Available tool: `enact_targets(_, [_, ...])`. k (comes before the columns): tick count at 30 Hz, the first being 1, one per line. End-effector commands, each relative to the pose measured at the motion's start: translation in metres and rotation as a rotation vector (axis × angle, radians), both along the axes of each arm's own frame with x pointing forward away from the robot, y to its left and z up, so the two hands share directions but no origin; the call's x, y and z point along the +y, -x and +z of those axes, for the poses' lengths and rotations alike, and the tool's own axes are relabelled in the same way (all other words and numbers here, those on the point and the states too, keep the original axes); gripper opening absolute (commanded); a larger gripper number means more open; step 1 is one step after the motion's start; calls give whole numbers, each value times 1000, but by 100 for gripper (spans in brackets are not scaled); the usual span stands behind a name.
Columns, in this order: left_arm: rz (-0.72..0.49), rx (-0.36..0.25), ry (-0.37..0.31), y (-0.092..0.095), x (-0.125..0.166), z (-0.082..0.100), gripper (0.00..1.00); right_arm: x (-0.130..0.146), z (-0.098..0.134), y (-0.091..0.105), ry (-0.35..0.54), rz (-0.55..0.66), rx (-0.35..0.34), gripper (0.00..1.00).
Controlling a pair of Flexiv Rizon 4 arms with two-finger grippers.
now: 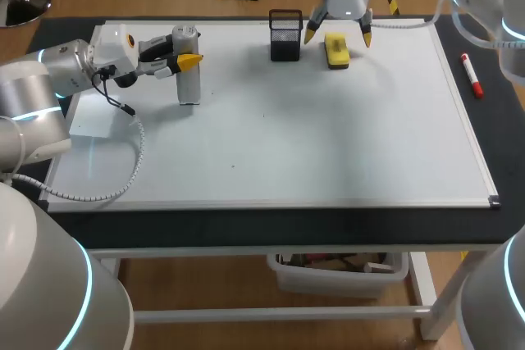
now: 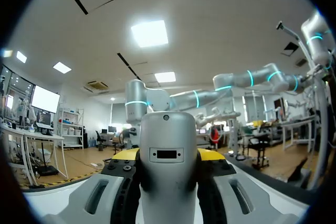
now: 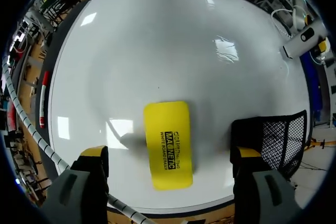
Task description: Pick up the inspection probe, press it on each red-marked spot on the whiteboard one by one, put down the probe, pick up the eraser, and wipe off all the red marks.
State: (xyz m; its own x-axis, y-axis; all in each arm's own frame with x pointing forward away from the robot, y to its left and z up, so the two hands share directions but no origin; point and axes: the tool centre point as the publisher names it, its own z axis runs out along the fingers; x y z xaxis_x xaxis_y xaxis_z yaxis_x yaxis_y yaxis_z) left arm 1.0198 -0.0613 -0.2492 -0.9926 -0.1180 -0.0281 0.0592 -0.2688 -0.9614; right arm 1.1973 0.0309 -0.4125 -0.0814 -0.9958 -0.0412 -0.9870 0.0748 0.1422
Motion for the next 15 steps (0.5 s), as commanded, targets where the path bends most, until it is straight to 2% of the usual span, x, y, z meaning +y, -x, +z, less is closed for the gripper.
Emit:
enact_targets(1, [3, -1, -1, 1, -1, 1, 0, -9, 12, 6, -8, -26, -17, 100])
enact_targets(4, [3, -1, -1, 1, -1, 1, 0, -14, 16, 5, 31, -73, -28, 100])
enact_targets(8, [3, -1, -1, 1, -1, 1, 0, -26, 27, 2, 1, -204, -38, 100])
enact_targets(10, [3, -1, -1, 1, -1, 1, 0, -32, 34, 0, 19, -278, -75, 100])
enact_targets(12, [3, -1, -1, 1, -1, 1, 0, -40, 43, -1, -46, -377, -81, 100])
enact_targets(13, [3, -1, -1, 1, -1, 1, 0, -43, 46, -2, -40, -415, -74, 100])
enact_targets(15, [3, -1, -1, 1, -1, 1, 0, -49, 55, -4, -88, -481, -85, 100])
